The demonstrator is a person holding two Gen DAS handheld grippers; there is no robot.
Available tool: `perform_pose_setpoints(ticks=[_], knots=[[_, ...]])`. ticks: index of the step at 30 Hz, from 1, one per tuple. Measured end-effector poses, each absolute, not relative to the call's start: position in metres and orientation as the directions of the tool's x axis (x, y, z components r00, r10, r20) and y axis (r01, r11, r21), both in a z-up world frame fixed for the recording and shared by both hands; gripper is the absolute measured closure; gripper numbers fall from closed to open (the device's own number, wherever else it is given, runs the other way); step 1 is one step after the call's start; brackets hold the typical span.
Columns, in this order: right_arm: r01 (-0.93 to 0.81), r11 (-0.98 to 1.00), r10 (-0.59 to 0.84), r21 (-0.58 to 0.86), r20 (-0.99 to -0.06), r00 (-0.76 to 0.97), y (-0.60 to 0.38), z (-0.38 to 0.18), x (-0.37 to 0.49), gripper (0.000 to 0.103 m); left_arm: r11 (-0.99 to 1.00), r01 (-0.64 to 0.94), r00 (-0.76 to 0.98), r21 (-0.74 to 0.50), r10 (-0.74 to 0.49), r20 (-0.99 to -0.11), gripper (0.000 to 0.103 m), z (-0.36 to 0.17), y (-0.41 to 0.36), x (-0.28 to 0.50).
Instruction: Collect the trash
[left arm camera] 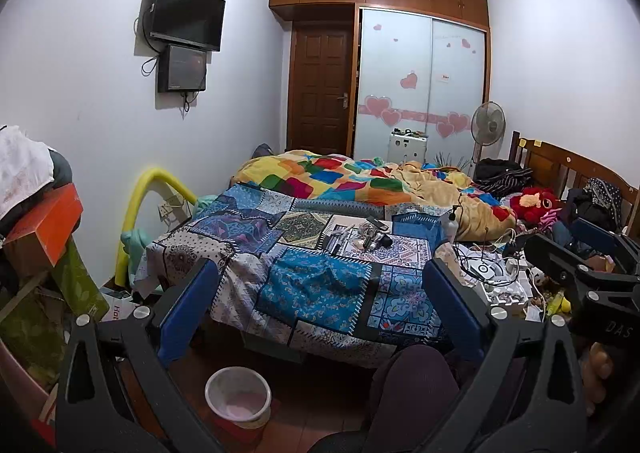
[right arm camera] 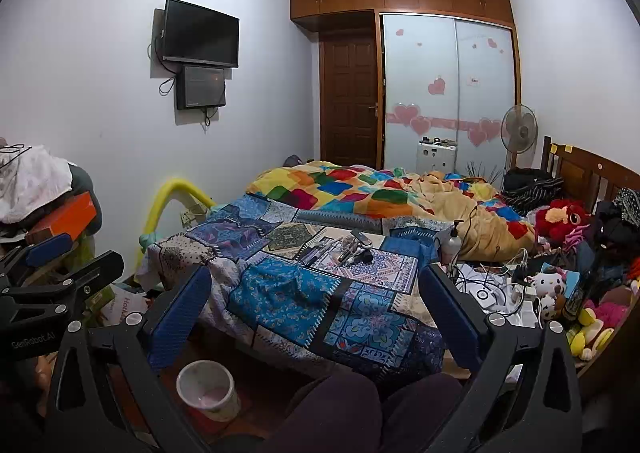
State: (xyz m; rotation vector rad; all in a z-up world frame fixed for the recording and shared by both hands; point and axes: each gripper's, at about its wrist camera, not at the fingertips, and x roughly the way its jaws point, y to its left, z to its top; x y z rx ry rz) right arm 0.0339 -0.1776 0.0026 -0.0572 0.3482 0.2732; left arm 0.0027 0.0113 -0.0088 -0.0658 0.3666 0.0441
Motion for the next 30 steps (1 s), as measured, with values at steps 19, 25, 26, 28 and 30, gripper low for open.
perform_pose_setpoints(ticks=[19,25,26,28,30], knots=[[-0.274,0.962,0.253,-0.012,-0.342,0.905,-0.1758,0.0011,0.0309,0.0,0.997,-0.052,0.933,-0.062,0.026,-0.36,0.0,-0.0143,0.0082,0.0003],[-0.274,0.962,0.253,-0.013,-0.343,0.905,-0.1763,0.0015,0.0305,0.0,0.997,-0.052,0.932,-0.064,0.025,-0.361,0.0,-0.0157,0.0066,-0.0013],[-0.274,0.962,0.253,-0.013,-0.342,0.905,-0.1762,0.0017,0.0306,0.0,0.997,-0.052,0.932,-0.064,0.025,-0.361,0.0,-0.0156,0.0066,-0.0013],[-0.274,0.962,0.253,-0.014,-0.342,0.905,-0.1764,0.0016,0.0304,0.0,0.997,-0.051,0.932,-0.066,0.023,-0.362,0.0,-0.0157,0.0062,-0.0014],[-0.274,0.962,0.253,-0.015,-0.342,0.905,-0.1767,0.0017,0.0305,0.0,0.996,-0.05,0.931,-0.068,0.022,-0.364,0.0,-0.0162,0.006,-0.0019]])
